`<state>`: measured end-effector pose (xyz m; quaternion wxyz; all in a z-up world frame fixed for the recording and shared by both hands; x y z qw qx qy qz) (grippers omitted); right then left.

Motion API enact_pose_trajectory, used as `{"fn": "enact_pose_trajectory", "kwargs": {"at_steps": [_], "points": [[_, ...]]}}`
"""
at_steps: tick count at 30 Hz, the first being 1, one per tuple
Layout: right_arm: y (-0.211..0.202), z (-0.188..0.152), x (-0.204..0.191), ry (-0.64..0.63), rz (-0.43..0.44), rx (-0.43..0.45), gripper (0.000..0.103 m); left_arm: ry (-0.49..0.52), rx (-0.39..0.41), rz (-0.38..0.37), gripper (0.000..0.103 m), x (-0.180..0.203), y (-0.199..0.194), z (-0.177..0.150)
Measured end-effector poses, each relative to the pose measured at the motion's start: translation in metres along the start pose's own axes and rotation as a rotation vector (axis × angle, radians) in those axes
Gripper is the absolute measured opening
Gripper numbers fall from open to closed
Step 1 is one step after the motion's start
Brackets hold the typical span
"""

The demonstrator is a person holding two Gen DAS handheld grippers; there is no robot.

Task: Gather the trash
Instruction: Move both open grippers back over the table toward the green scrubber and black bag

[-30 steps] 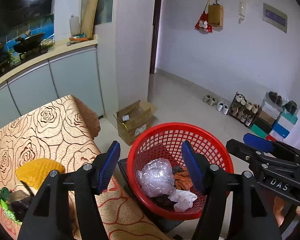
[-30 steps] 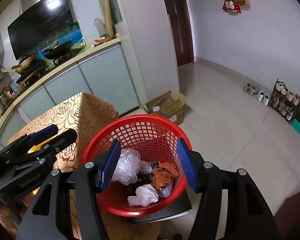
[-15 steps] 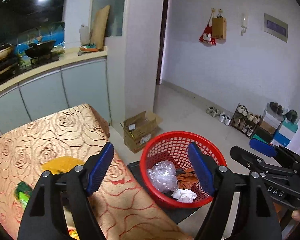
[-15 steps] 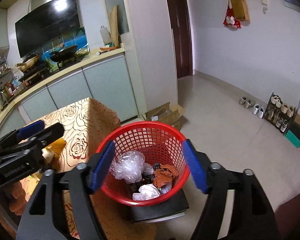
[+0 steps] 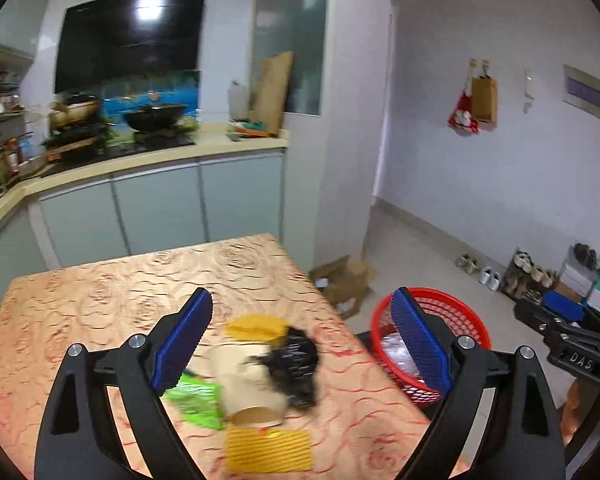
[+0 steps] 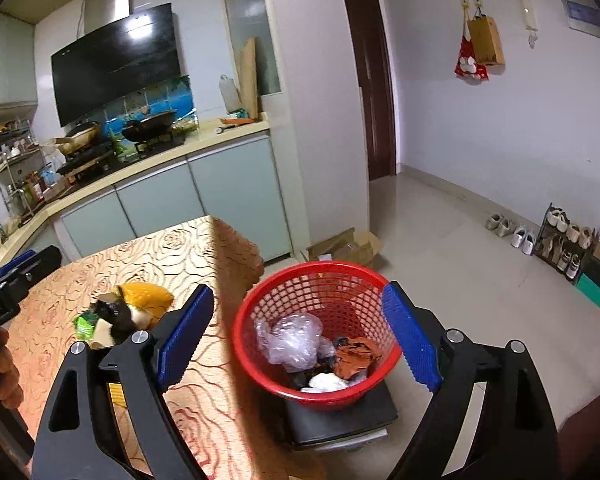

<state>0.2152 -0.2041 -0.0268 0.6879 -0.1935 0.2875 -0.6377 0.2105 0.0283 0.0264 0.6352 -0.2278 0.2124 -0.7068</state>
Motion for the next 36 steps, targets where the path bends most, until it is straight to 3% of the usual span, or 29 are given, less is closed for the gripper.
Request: {"fn": "enact_pose_trajectory", "kwargs": {"at_steps": [16, 25, 36], "points": [[-0.005, -0.005, -0.054, -0.071, 0.076, -0.004, 0.084, -0.169, 0.011, 0.282, 0.089, -0.153, -0.056, -0.023], [-0.001, -0.005, -0.074, -0.102, 0.102, -0.021, 0.084, -0.206, -0.034, 0.300, 0.089, -0.181, -0.050, -0.038], [0.005, -0.004, -0.084, -0.126, 0.093, -0.037, 0.084, -0.183, -0.122, 0.266, 0.088, -0.179, 0.014, -0.048]]}}
Point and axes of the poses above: each gripper's, at about its wrist camera, not at the fingertips, and y roughly the way its jaws point, x to its right, z to its top, the point moved 6 cm from there along y, roughly the way its jaws point, and after that the axes turned 9 degrees about -x, right-handed, at the moved point
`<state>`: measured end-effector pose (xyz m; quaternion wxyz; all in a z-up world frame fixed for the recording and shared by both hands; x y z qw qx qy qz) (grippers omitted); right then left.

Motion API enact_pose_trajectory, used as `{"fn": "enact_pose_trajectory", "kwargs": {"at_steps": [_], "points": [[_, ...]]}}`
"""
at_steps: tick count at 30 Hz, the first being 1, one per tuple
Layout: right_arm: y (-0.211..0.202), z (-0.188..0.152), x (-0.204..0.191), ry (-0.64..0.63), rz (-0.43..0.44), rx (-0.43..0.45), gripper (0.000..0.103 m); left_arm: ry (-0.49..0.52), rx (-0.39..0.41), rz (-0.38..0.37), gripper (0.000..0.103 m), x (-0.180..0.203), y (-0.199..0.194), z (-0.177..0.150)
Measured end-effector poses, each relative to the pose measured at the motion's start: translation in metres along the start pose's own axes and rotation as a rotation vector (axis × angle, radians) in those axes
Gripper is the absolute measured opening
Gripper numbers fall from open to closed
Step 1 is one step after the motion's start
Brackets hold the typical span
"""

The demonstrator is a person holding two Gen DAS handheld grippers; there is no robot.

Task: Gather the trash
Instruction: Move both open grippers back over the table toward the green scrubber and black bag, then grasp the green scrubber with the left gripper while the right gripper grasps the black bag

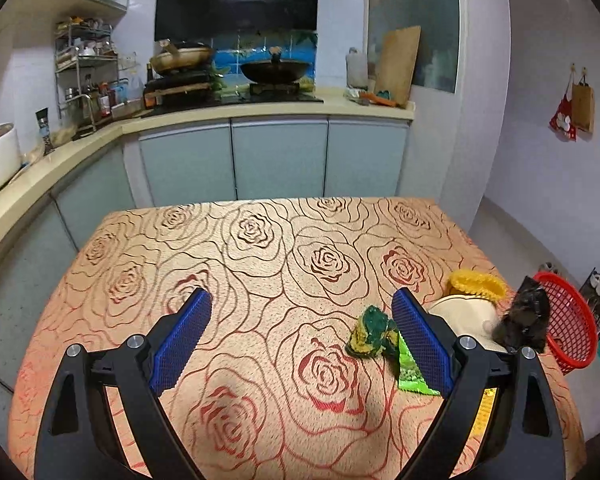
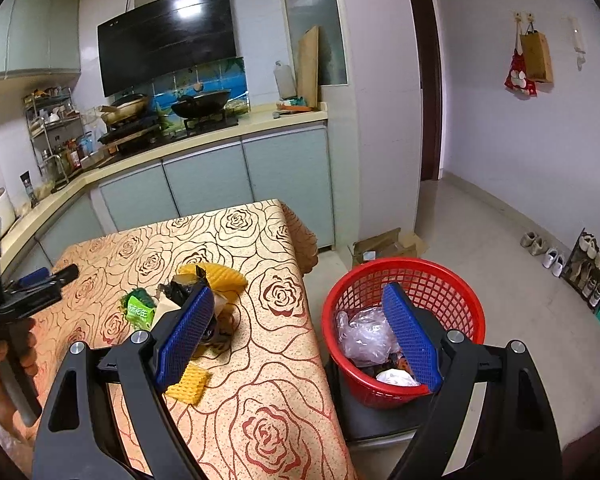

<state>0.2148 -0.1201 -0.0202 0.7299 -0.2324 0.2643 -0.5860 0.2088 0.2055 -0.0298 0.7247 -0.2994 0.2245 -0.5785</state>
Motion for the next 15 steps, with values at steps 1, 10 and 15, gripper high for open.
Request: {"fn": "enact_pose_trajectory", "kwargs": {"at_steps": [1, 10, 15], "points": [[0.001, 0.000, 0.001, 0.000, -0.003, -0.001, 0.084, 0.005, -0.005, -0.005, 0.088, 0.002, 0.006, 0.001], [0.012, 0.002, -0.001, -0.010, -0.019, -0.019, 0.084, 0.069, -0.063, -0.056, 0.079, 0.034, 0.050, 0.000], [0.020, 0.003, 0.000, -0.008, -0.022, -0.028, 0.084, 0.063, -0.112, -0.099, 0.068, 0.043, 0.071, -0.001]]}}
Point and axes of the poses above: each gripper's, at about its wrist camera, not at the fingertips, and y roughly the way its jaws point, x to its right, z to its top, the point moved 6 cm from there along y, roughly the way its jaws point, and after that the axes turned 9 degrees about -x, right-handed, at the moved point
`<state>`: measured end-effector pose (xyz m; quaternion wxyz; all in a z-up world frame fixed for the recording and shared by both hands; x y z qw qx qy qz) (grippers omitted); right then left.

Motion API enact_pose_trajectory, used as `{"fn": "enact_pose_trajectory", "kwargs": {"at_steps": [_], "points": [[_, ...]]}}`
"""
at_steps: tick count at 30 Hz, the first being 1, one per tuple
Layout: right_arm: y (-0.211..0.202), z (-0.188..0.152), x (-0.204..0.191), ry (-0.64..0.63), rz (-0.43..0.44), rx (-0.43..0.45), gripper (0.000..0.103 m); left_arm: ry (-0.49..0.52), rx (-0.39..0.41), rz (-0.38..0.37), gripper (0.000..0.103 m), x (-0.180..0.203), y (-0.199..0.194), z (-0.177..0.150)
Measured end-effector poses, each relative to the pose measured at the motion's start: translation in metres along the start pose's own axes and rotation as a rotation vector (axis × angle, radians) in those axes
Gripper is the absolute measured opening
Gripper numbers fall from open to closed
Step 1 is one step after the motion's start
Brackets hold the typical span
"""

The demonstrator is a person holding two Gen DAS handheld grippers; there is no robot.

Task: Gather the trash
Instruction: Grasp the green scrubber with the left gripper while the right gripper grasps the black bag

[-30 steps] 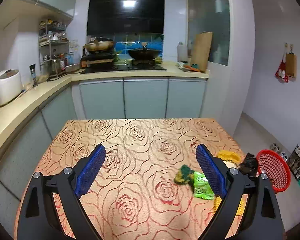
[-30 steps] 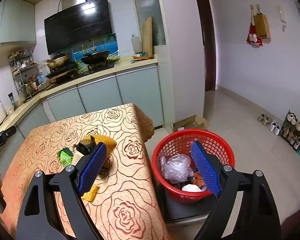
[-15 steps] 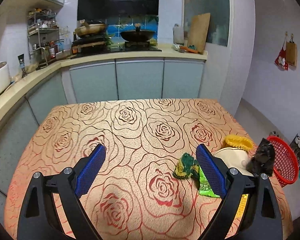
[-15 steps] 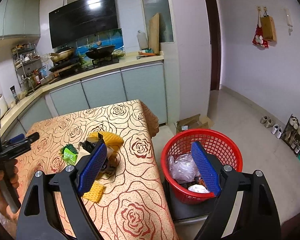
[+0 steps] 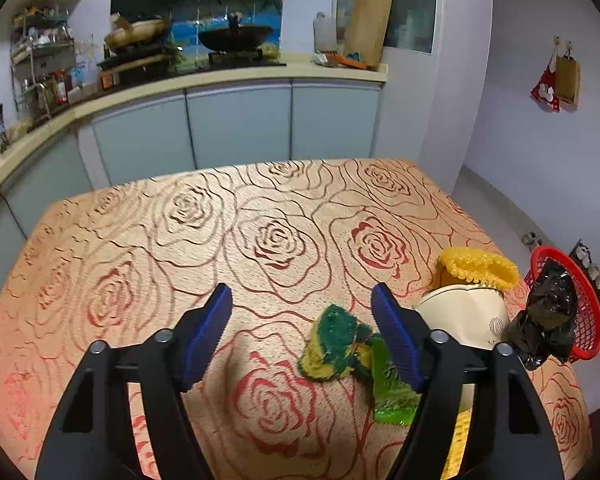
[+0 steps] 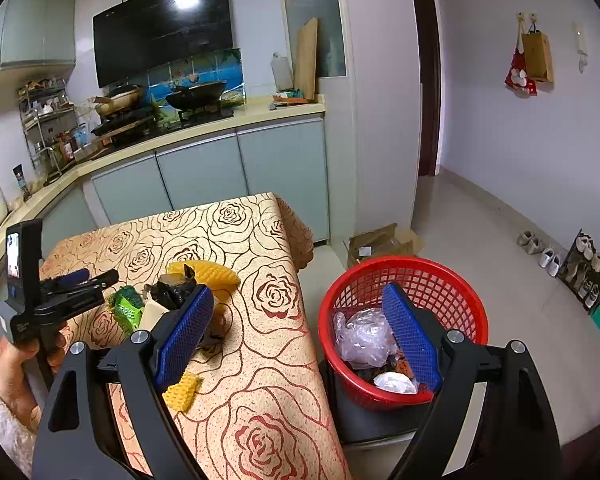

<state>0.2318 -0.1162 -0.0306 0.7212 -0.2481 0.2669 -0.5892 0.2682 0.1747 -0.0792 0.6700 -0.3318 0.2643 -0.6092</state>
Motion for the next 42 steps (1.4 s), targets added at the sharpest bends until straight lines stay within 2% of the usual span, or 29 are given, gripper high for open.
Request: {"fn": "enact_pose_trajectory", "kwargs": {"at_steps": [11, 15, 17, 19, 29, 42], "points": [[0.008, 0.000, 0.002, 0.006, 0.001, -0.012, 0.084, 0.028, -0.085, -0.010, 0.043, 0.004, 0.026, -0.011], [0.010, -0.001, 0.001, 0.011, 0.009, -0.016, 0.084, 0.034, -0.099, -0.031, 0.027, 0.005, 0.027, -0.017], [0.011, -0.002, 0.000, 0.011, 0.012, -0.018, 0.084, 0.044, -0.097, -0.035, 0.015, 0.007, 0.026, -0.018], [0.011, -0.003, -0.002, 0.009, 0.017, -0.017, 0.084, 0.052, -0.094, -0.018, 0.008, 0.009, 0.025, -0.019], [0.014, -0.008, -0.027, -0.022, 0.052, -0.027, 0.084, -0.020, -0.060, -0.006, 0.007, -0.014, 0.001, -0.021], [0.043, -0.011, -0.066, -0.049, 0.146, -0.084, 0.084, -0.055, 0.114, 0.103, 0.007, -0.043, -0.076, -0.015]]}}
Point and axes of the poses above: each gripper's, at about its wrist camera, not at the fingertips, and y roughly the way its jaws point, x to its right, z to its top, the point moved 6 cm from there along y, roughly the way its jaws point, and after that the axes turned 9 degrees about -x, right-handed, at the moved point
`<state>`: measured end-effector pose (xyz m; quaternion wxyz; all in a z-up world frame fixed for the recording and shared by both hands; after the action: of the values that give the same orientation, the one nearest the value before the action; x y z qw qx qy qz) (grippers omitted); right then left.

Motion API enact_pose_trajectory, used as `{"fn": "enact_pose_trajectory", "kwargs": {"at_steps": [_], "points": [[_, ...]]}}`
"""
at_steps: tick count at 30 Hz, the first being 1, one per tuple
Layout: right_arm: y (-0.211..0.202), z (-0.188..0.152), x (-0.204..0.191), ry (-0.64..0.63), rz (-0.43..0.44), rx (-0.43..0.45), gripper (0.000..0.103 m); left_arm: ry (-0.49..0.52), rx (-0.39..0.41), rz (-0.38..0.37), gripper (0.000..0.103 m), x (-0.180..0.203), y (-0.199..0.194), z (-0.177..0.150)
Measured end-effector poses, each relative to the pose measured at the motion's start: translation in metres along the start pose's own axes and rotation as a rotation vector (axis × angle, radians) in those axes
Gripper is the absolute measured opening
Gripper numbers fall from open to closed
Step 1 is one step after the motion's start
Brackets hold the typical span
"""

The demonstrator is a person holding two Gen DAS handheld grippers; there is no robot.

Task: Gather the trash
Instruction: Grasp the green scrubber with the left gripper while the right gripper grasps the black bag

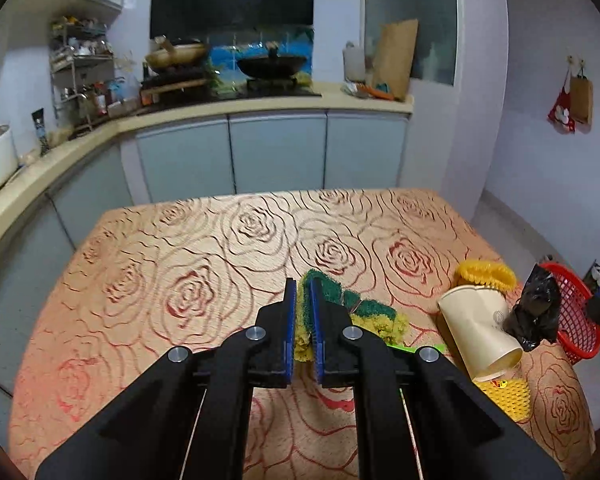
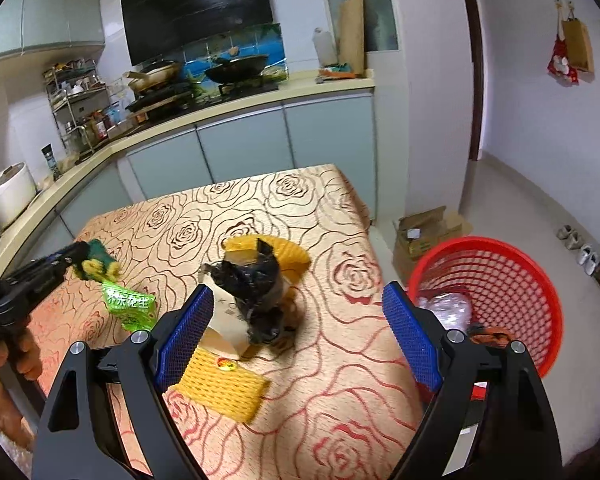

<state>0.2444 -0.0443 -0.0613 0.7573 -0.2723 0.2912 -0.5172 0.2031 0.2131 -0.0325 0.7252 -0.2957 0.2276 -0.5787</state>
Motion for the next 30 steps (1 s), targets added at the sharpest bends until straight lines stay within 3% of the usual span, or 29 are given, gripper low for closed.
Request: {"fn": "enact_pose_trajectory", "kwargs": {"at_steps": [12, 20, 24, 30], "points": [[0.043, 0.005, -0.028, -0.027, 0.040, -0.056, 0.082, -0.036, 0.073, 0.005, 0.007, -0.018, -0.038, 0.004], [0.062, 0.005, -0.031, -0.034, 0.030, -0.089, 0.061, -0.049, 0.087, 0.012, 0.007, -0.023, -0.045, 0.004], [0.066, 0.004, -0.031, -0.047, 0.017, -0.095, 0.045, -0.049, 0.087, 0.010, 0.007, -0.024, -0.045, 0.004], [0.068, 0.002, -0.032, -0.063, 0.013, -0.090, 0.034, -0.051, 0.081, 0.010, 0.007, -0.023, -0.045, 0.000]]}}
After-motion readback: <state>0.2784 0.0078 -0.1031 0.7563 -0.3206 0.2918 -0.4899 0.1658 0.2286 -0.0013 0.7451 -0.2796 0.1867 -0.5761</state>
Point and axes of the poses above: each gripper's, at about its wrist camera, not at the fingertips, and y roughly the way its jaws point, x to its right, z to its top, the point moved 6 cm from there along y, roughly the way its jaws point, and after that the axes turned 9 degrees about -x, right-handed, at the moved point
